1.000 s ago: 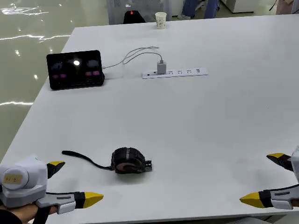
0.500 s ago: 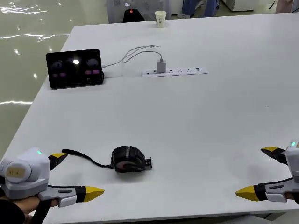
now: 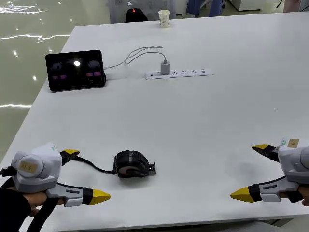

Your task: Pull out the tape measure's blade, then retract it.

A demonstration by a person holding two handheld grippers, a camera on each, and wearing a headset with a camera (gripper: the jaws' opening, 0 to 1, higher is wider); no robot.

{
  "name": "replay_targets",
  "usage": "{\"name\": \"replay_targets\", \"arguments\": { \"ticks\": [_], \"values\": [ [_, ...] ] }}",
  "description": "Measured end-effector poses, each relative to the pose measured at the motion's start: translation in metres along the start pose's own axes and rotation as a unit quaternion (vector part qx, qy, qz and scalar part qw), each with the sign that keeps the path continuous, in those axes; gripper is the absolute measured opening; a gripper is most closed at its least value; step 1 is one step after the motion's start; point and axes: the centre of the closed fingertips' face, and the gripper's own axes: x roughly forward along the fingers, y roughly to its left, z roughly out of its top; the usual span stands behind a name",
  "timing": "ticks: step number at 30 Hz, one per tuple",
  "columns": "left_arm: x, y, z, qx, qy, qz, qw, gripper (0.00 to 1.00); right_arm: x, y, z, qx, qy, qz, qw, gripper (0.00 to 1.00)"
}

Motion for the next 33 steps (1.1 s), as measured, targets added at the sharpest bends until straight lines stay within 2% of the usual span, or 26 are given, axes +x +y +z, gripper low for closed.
{"name": "replay_targets", "arguments": {
  "ticks": [3, 8, 10, 14, 16, 17, 20, 24, 26, 30, 33],
  "values": [
    [0.003, 0.002, 0.002, 0.019, 0.008, -0.008, 0.9998, 0.99, 0.005, 0.003, 0.003, -0.016, 0.002, 0.009, 0.9998, 0.99],
    [0.01, -0.001, 0.007, 0.061, 0.021, -0.031, 0.9974, 0.95, 0.011, 0.006, 0.011, -0.028, 0.0, 0.018, 0.9995, 0.99],
    [0.014, -0.003, 0.008, 0.067, 0.031, -0.038, 0.9965, 0.95, 0.014, 0.007, 0.014, -0.035, -0.001, 0.025, 0.9991, 0.99],
    [0.021, -0.005, 0.014, 0.084, 0.034, -0.051, 0.9945, 0.95, 0.018, 0.008, 0.021, -0.044, -0.002, 0.031, 0.9985, 0.99],
    [0.026, -0.006, 0.015, 0.098, 0.043, -0.061, 0.9924, 0.94, 0.021, 0.007, 0.024, -0.046, 0.0, 0.034, 0.9984, 0.99],
    [0.028, -0.009, 0.013, 0.113, 0.058, -0.072, 0.9893, 0.93, 0.022, 0.008, 0.028, -0.044, -0.004, 0.037, 0.9983, 0.99],
    [0.033, -0.013, 0.014, 0.133, 0.071, -0.088, 0.9847, 0.91, 0.026, 0.012, 0.037, -0.051, -0.012, 0.046, 0.9975, 0.99],
    [0.038, -0.013, 0.021, 0.146, 0.076, -0.096, 0.9816, 0.9, 0.033, 0.013, 0.039, -0.061, -0.009, 0.056, 0.9966, 0.99],
    [0.042, -0.009, 0.024, 0.155, 0.078, -0.1, 0.9796, 0.89, 0.036, 0.016, 0.041, -0.062, -0.008, 0.06, 0.9963, 0.99],
    [0.049, -0.012, 0.03, 0.169, 0.083, -0.11, 0.9759, 0.88, 0.042, 0.02, 0.045, -0.071, -0.006, 0.07, 0.995, 0.99],
    [0.056, -0.009, 0.035, 0.182, 0.083, -0.098, 0.9748, 0.89, 0.047, 0.023, 0.047, -0.079, -0.004, 0.076, 0.994, 0.99]
  ]
}}
